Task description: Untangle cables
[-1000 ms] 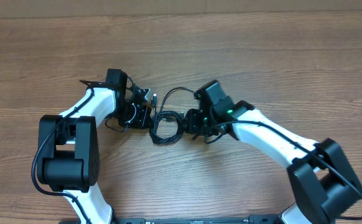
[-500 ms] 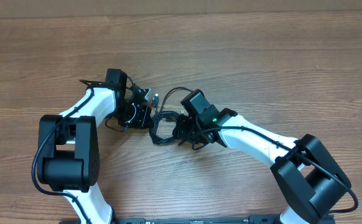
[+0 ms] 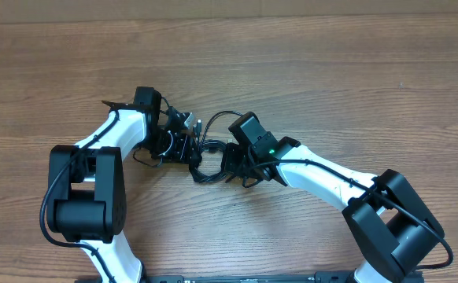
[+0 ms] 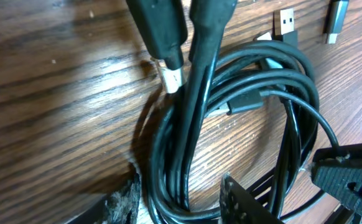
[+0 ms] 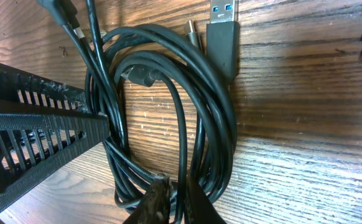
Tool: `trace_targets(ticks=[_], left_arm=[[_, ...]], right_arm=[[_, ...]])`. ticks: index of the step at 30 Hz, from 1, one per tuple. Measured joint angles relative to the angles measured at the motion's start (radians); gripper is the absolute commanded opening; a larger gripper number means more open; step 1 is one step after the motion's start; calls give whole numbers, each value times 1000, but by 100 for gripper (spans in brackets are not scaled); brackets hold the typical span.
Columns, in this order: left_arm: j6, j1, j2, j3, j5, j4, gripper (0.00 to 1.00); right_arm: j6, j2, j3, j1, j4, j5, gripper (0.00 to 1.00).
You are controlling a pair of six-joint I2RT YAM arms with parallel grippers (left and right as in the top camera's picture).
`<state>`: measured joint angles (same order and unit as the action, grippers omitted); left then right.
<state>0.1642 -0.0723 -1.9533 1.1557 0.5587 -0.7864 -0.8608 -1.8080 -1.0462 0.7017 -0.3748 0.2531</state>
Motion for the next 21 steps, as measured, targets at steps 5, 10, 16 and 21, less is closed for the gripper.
trace_targets(ticks=[5,10,16,21], left_arm=[[-20,0,0,2,-52,-4,29],[-45,0,0,6,-81,-22,6],[-66,1,13,-21,-87,10,11],[-95,3,27,-48,-76,44,4]], right_arm=[[0,0,0,0,0,-4,8],[0,0,0,0,0,-6,8],[0,0,0,0,1,-6,8],[-2,0,0,0,3,-6,13]])
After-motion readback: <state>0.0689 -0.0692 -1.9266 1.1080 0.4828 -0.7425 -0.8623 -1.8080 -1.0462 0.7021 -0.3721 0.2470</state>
